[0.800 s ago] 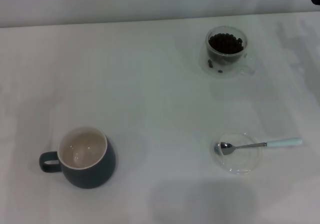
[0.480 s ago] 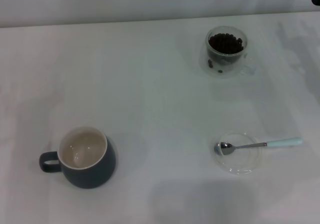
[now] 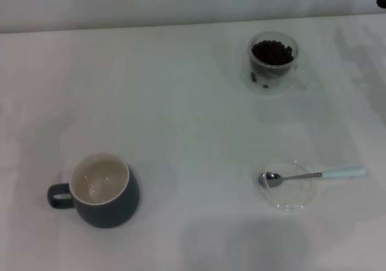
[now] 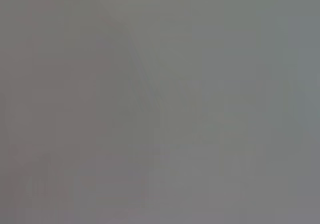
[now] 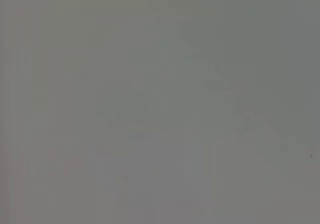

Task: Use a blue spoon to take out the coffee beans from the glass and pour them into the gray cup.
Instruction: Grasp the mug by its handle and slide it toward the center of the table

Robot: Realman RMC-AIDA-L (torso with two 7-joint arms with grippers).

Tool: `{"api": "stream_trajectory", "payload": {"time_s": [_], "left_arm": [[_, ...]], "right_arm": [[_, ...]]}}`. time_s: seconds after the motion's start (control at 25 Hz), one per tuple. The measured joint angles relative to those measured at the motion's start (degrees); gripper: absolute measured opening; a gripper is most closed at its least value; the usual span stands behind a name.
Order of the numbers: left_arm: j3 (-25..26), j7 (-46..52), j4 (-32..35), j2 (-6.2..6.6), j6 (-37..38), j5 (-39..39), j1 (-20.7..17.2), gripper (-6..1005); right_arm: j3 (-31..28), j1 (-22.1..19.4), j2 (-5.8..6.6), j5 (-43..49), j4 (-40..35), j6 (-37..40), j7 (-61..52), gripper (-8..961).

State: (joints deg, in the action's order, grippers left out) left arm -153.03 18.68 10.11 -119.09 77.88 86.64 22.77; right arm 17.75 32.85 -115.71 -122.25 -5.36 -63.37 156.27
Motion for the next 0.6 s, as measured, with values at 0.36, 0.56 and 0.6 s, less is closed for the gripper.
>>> {"api": "stream_trajectory", "payload": {"time_s": [0.36,0.56,0.6], "left_arm": [[-0.2,0.2,0.0,-0.05,4.9,-3.1,-4.6,890],[-0.2,0.8,-2.7,0.11,10.0,-11.5,-9.0,890],[-0.2,1.2,-3.7,0.17,11.3,-14.0,-10.3,890]], "right_arm": [[-0.5,0.1,0.10,-0.4,-0.1,0.0,0.0,724],[-1.1,0.0,0.36,-0.6,-0.7,0.2,0.0,725],[-1.3,0.1,0.38,-0.7,-0.8,0.3,0.0,725]]}}
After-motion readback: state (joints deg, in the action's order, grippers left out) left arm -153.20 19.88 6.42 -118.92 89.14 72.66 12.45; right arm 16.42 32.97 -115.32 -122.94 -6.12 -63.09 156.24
